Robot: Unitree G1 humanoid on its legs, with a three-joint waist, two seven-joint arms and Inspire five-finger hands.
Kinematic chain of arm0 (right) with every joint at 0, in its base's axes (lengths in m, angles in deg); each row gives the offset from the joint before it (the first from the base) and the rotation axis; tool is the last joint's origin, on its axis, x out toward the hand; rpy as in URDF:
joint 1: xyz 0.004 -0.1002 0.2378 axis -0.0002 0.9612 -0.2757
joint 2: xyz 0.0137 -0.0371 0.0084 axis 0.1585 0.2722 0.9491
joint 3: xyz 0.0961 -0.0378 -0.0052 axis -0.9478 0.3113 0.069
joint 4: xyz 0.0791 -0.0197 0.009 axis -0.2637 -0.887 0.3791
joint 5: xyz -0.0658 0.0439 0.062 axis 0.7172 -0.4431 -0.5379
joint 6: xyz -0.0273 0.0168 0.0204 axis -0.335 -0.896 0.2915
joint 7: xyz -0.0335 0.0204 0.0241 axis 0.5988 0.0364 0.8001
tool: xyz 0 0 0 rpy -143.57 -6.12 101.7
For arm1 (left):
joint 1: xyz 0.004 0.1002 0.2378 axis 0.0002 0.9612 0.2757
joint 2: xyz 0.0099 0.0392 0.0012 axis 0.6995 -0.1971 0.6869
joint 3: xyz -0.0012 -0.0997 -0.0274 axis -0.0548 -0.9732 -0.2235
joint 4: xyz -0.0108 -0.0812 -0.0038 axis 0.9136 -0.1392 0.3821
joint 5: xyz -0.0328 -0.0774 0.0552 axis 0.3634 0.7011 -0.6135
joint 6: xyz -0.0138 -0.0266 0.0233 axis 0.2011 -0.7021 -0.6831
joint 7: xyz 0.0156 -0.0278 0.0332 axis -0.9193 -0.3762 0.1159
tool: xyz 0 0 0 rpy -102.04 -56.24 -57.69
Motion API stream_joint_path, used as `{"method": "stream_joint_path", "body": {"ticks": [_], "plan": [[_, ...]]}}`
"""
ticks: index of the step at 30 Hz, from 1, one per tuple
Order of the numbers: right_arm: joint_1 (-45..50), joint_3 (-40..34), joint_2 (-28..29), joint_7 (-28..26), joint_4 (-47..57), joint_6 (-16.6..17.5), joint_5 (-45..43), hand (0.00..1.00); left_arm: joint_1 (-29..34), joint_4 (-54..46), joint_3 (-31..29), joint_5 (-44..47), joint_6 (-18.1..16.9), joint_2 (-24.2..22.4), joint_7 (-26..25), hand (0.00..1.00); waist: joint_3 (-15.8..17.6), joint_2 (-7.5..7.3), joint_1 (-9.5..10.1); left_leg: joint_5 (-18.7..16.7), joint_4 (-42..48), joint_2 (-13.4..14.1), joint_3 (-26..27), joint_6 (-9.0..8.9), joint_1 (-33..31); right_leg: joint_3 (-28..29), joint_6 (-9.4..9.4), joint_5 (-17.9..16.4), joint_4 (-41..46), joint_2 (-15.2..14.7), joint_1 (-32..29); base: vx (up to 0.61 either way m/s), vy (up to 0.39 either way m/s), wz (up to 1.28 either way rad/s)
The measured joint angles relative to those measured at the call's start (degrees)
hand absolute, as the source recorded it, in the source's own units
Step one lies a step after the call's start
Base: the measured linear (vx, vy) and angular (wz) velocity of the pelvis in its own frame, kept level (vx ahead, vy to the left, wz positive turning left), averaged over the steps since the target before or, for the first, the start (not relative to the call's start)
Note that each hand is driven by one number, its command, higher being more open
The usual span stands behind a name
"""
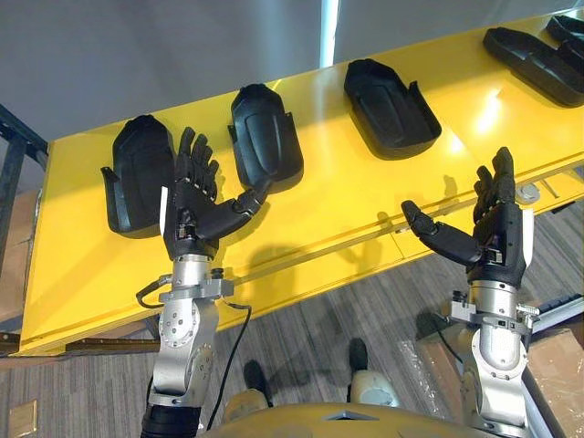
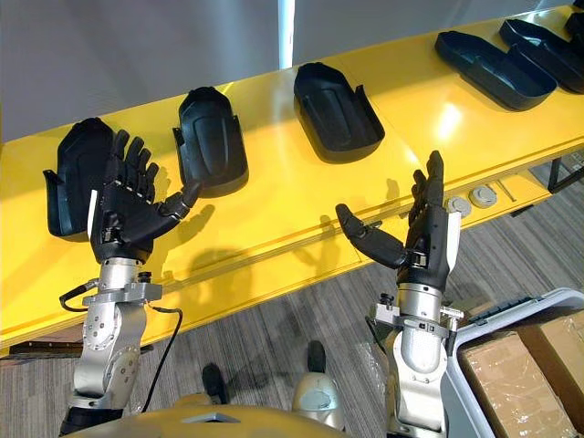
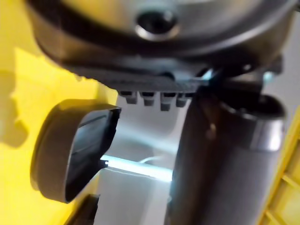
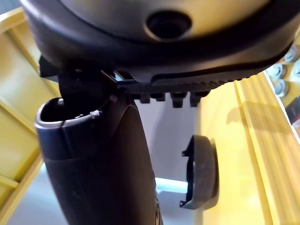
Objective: Walk over and take three plastic housings, then place them on the shelf
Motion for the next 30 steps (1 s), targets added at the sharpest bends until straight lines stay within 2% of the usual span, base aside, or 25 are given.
{"method": "stream_joint_path", "body": {"ticks": [10, 18, 30], "plan": [[2.1, 0.0, 0.0, -0.1, 0.2, 0.8, -1.8, 1.00, -1.2, 3.9, 1.7, -0.1, 0.7, 0.5, 1.3, 1.00, 0.9, -0.10, -0.05, -0.6, 0.0, -0.1, 1.2, -0.08, 1.6, 1.1, 0.06, -0.1, 0.0, 0.0, 0.9, 0.00, -0.005, -0.05], [3.4, 0.0, 0.0, -1.0, 0.2, 1.0, -2.2, 1.00, -1.2, 4.6, 3.1, -0.1, 2.9, 0.7, 2.4, 1.00, 1.1, -0.14, -0.85, -0.8, 0.0, 0.0, 1.8, -0.10, 2.0, 1.7, 0.07, -0.1, 0.0, 0.1, 1.0, 0.00, -0.001, -0.03], [4.4, 0.5, 0.0, -1.0, 0.2, 1.0, -2.2, 1.00, -1.1, 6.5, 5.1, -0.4, 3.2, 1.7, 2.3, 1.00, 1.0, -0.09, -0.93, -0.8, 0.0, 0.0, 1.8, -0.10, 2.1, 1.7, 0.11, 0.0, 0.0, 0.1, 1.1, 0.00, 0.000, 0.00]]}}
